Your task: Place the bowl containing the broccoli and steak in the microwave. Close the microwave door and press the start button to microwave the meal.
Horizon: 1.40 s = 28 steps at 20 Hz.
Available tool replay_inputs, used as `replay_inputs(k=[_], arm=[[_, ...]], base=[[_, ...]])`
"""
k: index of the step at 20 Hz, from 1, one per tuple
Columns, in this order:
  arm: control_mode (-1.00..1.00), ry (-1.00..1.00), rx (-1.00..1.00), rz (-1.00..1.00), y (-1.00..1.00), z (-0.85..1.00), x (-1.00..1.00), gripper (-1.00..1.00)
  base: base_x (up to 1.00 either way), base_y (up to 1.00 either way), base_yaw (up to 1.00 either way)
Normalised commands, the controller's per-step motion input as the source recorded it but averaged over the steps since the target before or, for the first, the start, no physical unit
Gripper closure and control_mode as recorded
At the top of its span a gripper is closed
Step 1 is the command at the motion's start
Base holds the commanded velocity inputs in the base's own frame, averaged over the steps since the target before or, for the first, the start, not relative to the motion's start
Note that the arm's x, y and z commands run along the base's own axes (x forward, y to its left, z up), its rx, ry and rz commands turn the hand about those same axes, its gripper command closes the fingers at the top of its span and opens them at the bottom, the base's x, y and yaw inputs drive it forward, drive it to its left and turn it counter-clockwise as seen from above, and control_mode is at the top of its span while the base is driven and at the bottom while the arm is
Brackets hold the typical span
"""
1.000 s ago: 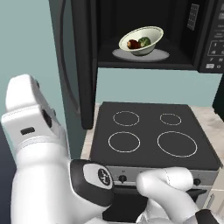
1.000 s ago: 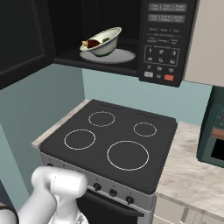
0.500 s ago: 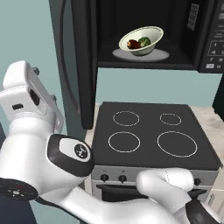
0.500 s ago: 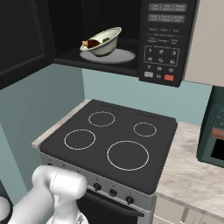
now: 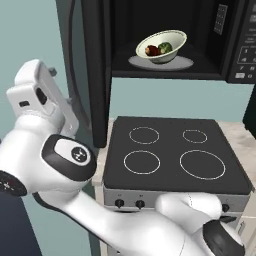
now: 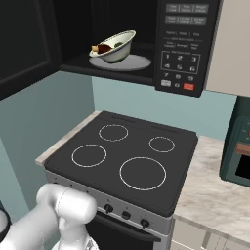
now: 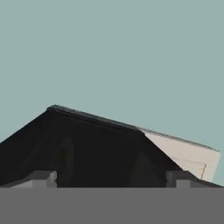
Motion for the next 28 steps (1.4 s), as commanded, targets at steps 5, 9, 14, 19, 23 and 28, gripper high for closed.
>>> replay_inputs(k=[5, 9, 14, 19, 23, 28], arm=[[-1.0, -0.04, 0.07, -0.22, -0.96, 0.0, -0.29, -1.0], [-1.0, -0.08, 0.15, -0.26, -1.0, 0.01, -0.49, -1.0], [-1.0, -0.03, 0.2, -0.22, -1.0, 0.16, -0.18, -1.0], [-1.0, 0.07, 0.24, -0.07, -1.0, 0.14, 0.38, -1.0], [-1.0, 0.17, 0.24, 0.0, -1.0, 0.08, 0.73, -1.0], [-1.0, 0.1, 0.29, 0.0, -1.0, 0.01, 0.58, -1.0]], base=[[0.0, 0.0, 0.0], [0.0, 0.0, 0.0], [0.0, 0.0, 0.0], [0.0, 0.0, 0.0], [0.0, 0.0, 0.0], [0.0, 0.0, 0.0]])
